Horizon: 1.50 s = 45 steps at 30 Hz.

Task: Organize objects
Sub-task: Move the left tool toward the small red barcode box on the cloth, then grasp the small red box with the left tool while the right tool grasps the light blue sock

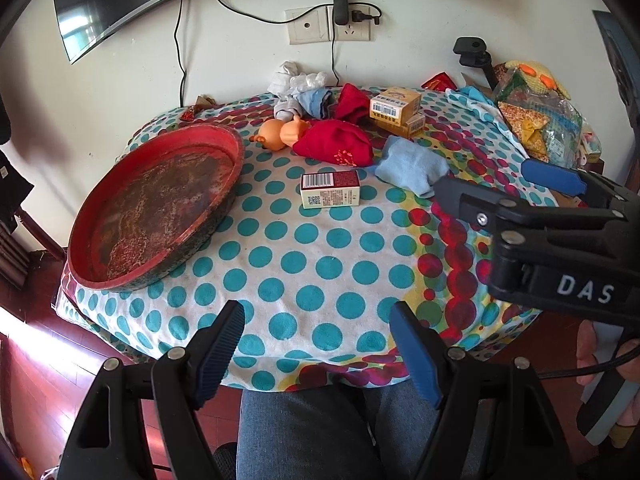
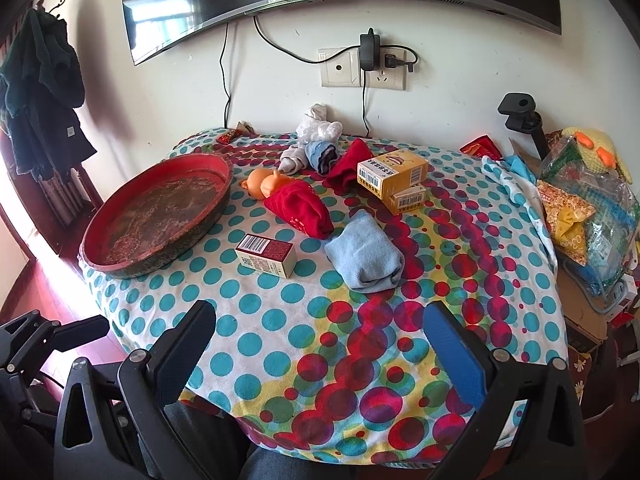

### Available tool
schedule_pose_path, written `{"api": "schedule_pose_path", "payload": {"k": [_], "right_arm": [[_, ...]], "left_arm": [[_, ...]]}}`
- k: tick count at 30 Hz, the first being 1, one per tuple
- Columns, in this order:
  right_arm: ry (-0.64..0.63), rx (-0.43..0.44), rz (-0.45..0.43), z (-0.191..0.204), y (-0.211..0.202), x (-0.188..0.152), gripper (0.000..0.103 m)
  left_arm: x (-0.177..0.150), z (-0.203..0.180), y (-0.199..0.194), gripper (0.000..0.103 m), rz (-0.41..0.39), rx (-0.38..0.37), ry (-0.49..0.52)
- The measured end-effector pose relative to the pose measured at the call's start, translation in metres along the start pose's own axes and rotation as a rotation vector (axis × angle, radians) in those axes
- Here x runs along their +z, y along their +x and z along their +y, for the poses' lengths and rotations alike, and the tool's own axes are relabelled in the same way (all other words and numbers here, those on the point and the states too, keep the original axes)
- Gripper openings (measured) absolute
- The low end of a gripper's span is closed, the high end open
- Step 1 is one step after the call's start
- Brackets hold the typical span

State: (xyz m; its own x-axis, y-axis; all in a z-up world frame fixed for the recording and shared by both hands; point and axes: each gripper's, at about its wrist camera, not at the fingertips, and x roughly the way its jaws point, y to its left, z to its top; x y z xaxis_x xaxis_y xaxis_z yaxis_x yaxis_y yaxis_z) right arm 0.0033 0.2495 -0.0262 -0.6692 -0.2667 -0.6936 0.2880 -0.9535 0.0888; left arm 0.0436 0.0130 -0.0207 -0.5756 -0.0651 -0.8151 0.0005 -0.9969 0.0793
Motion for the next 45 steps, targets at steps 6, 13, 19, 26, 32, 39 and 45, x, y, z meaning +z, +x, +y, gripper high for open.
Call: {"api": "schedule_pose_path", "payload": {"k": [6, 13, 19, 26, 32, 39, 45], "right_arm": [[-0.016, -0.02, -0.003, -0.001, 0.008, 0.003, 0.103], [-0.034, -0.023, 0.029, -0.007, 0.033, 0.004, 0.094], [-0.019, -0.045, 0.07, -0.023, 0.064, 0.011, 0.093], [-0.04, -0.082, 0.105, -0.04, 0.095, 0.023, 0.092], [-0.063, -0.096, 0.129, -0.05, 0.119, 0.027, 0.09], [-0.06, -0.055, 0.157, -0.055, 0.141, 0.031, 0.065], [-0.051, 0.005, 0.161, -0.062, 0.15, 0.032, 0.039]], "left_arm": [[0.008, 0.014, 0.011, 0.077, 0.002, 0.001, -0.02], [0.015, 0.026, 0.032, 0.077, 0.032, 0.002, -0.033], [0.026, 0.028, 0.05, 0.077, 0.05, -0.011, -0.018], [0.048, 0.027, 0.072, 0.077, 0.06, -0.033, 0.031], [0.066, 0.03, 0.091, 0.077, 0.07, -0.105, 0.103], [0.086, 0.031, 0.105, 0.077, 0.06, -0.177, 0.222], [0.094, 0.026, 0.126, 0.077, 0.087, -0.159, 0.312]]}}
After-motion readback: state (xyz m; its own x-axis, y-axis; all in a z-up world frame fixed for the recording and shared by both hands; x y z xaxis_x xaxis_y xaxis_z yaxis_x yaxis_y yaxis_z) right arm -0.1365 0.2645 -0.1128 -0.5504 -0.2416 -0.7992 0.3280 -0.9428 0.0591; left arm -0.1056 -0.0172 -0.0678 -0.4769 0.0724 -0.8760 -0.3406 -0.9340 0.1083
